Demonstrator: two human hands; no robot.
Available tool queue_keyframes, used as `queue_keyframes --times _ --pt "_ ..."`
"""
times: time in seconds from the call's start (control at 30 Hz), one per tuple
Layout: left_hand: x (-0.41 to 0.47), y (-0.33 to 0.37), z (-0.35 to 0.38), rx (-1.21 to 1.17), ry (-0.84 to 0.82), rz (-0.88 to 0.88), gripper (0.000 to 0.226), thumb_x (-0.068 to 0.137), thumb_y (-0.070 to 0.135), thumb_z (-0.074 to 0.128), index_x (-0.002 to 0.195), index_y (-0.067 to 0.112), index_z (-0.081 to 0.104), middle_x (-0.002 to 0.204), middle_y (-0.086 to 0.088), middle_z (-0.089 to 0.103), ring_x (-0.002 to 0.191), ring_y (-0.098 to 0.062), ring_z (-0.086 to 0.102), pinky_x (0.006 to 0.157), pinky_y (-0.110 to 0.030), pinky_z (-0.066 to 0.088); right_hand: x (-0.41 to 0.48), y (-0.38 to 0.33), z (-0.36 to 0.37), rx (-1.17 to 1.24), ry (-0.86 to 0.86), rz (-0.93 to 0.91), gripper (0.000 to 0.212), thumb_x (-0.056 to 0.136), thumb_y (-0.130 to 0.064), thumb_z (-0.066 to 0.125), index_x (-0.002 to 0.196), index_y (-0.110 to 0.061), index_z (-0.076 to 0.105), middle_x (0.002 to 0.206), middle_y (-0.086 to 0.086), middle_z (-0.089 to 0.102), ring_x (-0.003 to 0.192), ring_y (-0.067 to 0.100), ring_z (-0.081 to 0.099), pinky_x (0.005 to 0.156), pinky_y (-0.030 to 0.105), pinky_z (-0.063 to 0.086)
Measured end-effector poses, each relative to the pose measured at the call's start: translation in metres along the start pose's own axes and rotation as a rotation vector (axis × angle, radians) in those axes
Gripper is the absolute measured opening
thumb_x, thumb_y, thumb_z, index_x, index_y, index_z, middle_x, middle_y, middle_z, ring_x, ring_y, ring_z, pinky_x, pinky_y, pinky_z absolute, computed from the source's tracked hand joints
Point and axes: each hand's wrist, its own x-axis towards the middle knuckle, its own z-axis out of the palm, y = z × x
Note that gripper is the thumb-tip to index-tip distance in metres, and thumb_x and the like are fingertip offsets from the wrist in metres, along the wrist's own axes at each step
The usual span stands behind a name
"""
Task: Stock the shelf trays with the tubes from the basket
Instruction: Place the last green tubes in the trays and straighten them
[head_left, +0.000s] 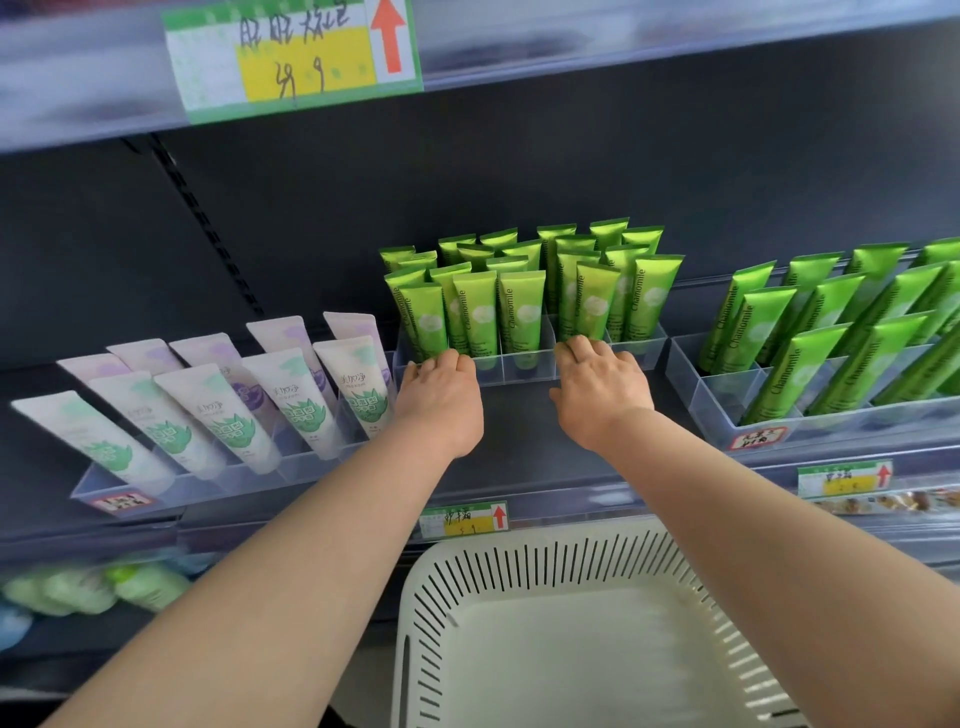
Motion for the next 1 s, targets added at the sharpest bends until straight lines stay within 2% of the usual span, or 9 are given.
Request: queue_keyframes --times 0.1,0.2,0.37,0.5,0.67,1.0 --pt "-0.006 0.002 0.000 -0.010 0.009 0.005 0.056 0.087 0.017 0.055 0.139 0.011 0.033 0.139 -0.008 0.037 0.131 -0.028 0.036 0.114 -0.041 0.024 -0.006 0.001 0.000 0.007 0.003 0.000 0.050 0.096 -0.039 0.043 0.138 -0.014 0.033 0.131 0.003 0.042 0.121 0.025 0.041 0.093 0.038 0.036" --pt "-0.014 0.003 0.002 -0.020 0.015 0.018 0.061 0.094 0.041 0.053 0.142 0.011 0.031 0.143 -0.008 0.034 0.134 -0.028 0.033 0.116 -0.041 0.021 -0.013 0.003 -0.001 0.033 -0.003 0.010 0.056 0.096 -0.048 0.039 0.140 -0.015 0.033 0.134 0.003 0.041 0.124 0.025 0.039 0.096 0.039 0.036" --pt "-0.029 0.005 0.008 -0.018 0.062 0.029 0.078 0.089 0.062 0.046 0.147 0.014 0.027 0.146 -0.007 0.034 0.134 -0.028 0.033 0.114 -0.042 0.022 -0.028 0.007 -0.003 0.091 -0.009 0.007 0.062 0.094 -0.057 0.037 0.141 -0.018 0.035 0.137 0.001 0.041 0.125 0.024 0.038 0.098 0.041 0.034" --pt "-0.039 0.007 0.011 -0.017 0.032 0.027 0.091 0.083 0.075 0.039 0.151 0.019 0.019 0.150 -0.008 0.029 0.138 -0.029 0.030 0.115 -0.042 0.022 -0.043 0.008 -0.004 0.095 -0.002 -0.013 0.061 0.093 -0.057 0.038 0.141 -0.019 0.036 0.136 0.001 0.041 0.124 0.024 0.038 0.096 0.041 0.035" --pt "-0.053 0.007 0.011 -0.042 -0.006 0.031 0.094 0.080 0.080 0.037 0.153 0.025 0.015 0.154 -0.008 0.024 0.140 -0.031 0.026 0.114 -0.044 0.023 -0.058 0.006 -0.005 0.071 -0.001 -0.015 0.063 0.092 -0.058 0.038 0.141 -0.019 0.033 0.136 0.001 0.041 0.125 0.024 0.038 0.097 0.041 0.035" --pt "-0.071 0.012 0.008 -0.034 -0.045 0.039 0.091 0.082 0.076 0.039 0.153 0.025 0.013 0.155 -0.008 0.022 0.141 -0.030 0.023 0.115 -0.044 0.023 -0.070 0.005 -0.009 0.064 -0.007 -0.013 0.060 0.092 -0.059 0.039 0.135 -0.018 0.042 0.130 0.002 0.045 0.122 0.024 0.041 0.097 0.040 0.037"
